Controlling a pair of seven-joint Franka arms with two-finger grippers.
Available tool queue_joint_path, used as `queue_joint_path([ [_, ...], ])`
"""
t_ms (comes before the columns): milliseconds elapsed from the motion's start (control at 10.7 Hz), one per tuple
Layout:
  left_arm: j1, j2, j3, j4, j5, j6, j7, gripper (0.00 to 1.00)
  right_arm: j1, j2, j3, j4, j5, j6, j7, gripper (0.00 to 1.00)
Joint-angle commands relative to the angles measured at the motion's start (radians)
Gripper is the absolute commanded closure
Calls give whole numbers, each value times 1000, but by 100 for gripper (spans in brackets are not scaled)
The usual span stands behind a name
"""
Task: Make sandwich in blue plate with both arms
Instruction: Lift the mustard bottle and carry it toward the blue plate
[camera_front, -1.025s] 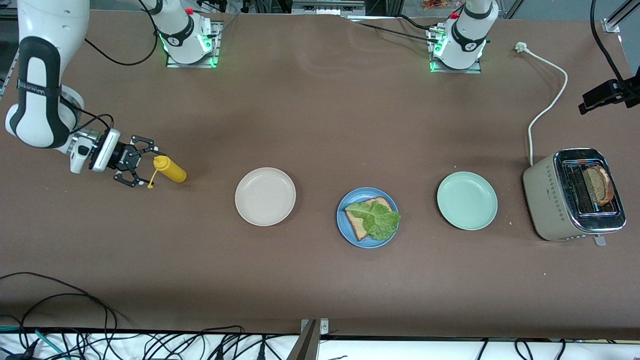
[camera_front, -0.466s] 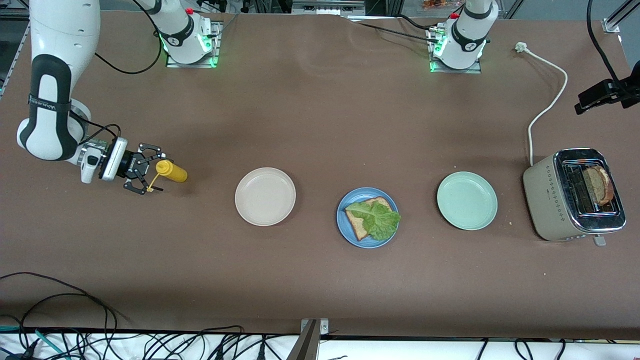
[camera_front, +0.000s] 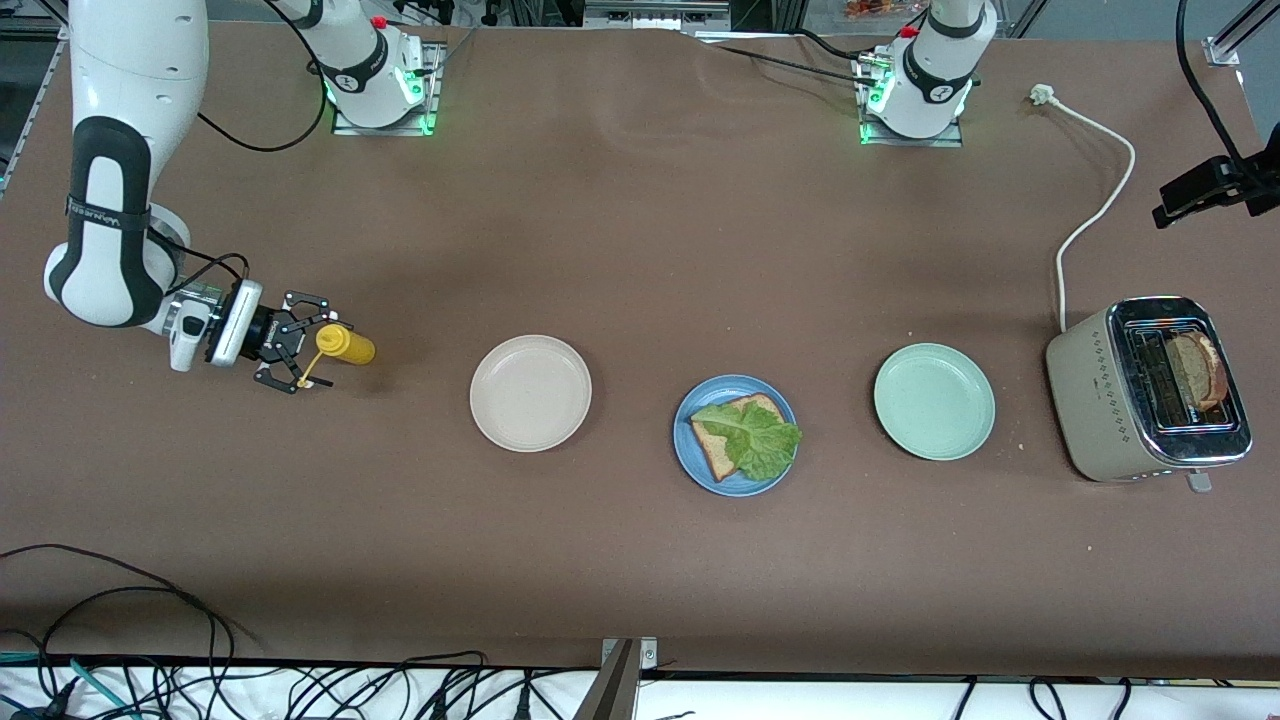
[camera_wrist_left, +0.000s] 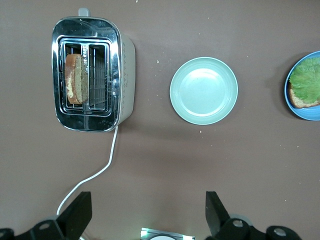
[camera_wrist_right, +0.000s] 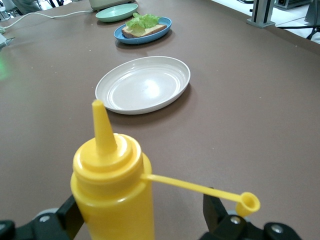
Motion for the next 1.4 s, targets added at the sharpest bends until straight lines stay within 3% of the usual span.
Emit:
queue_joint_path([
  [0, -2, 8, 2, 27, -20, -11, -4, 0, -15, 25, 12, 21, 23, -37, -15, 0],
  [186, -2, 8, 2, 27, -20, -11, -4, 0, -15, 25, 12, 21, 23, -42, -15, 0],
  [280, -2, 8, 2, 27, -20, -11, -4, 0, -15, 25, 12, 19, 23, -43, -15, 8],
  [373, -2, 8, 2, 27, -20, -11, -4, 0, -15, 25, 12, 21, 23, -43, -15, 37],
  [466, -2, 8, 2, 27, -20, -11, -4, 0, -14, 25, 12, 21, 23, -52, -13, 83],
  [559, -2, 8, 2, 27, -20, -11, -4, 0, -14, 24, 12, 22, 23, -54, -12, 100],
  [932, -2, 8, 2, 27, -20, -11, -4, 0, 40, 8, -9, 169, -36, -48, 115, 100],
  [1304, -2, 8, 2, 27, -20, -11, -1, 0, 296, 4, -161, 411, -209, 12, 531, 100],
])
